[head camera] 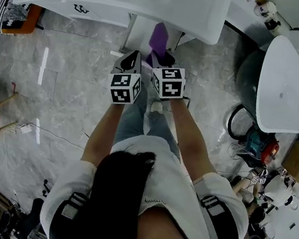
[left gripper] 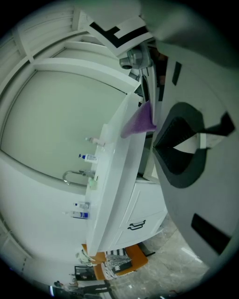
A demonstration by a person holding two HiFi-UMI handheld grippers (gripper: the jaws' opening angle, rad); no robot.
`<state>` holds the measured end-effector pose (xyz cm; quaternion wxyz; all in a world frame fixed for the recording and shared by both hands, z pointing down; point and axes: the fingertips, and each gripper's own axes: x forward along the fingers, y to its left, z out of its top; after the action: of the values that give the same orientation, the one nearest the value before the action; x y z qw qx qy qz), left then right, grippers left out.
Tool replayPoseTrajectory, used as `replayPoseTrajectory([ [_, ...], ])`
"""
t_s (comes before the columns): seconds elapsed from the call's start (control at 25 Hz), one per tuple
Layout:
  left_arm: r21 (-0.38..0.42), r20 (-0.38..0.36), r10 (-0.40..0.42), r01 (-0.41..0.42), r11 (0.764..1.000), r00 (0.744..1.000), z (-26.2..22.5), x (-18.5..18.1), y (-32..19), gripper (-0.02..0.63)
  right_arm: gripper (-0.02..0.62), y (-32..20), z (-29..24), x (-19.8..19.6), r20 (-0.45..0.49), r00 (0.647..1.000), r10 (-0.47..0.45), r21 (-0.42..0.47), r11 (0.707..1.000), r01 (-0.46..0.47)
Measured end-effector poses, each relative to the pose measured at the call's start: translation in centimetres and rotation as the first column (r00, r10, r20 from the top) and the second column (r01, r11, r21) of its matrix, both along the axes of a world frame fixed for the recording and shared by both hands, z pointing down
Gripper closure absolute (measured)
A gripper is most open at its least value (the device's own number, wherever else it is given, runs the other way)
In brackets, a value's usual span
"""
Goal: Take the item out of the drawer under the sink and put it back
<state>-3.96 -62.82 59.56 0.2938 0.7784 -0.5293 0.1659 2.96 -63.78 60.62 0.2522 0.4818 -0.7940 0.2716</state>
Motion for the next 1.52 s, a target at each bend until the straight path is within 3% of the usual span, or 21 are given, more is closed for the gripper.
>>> replayPoseTrajectory([
  [0.88,-0.085,-0.009,-0.002,0.001,0.996,1.000,11.3,-1.3,-5.7,0.603,0.494,-4.8,14.4,-1.0,-0.041,0.999,0.010,-0.142,0.990,-0.016],
  [1.52,-0.118,-0.029,-0.009,0.006,0.993,1.000,13.6,-1.2,-6.3,0.603,0.472,-6.6,18.5,-0.7,-0.057,0.997,0.054,-0.215,0.974,-0.065],
])
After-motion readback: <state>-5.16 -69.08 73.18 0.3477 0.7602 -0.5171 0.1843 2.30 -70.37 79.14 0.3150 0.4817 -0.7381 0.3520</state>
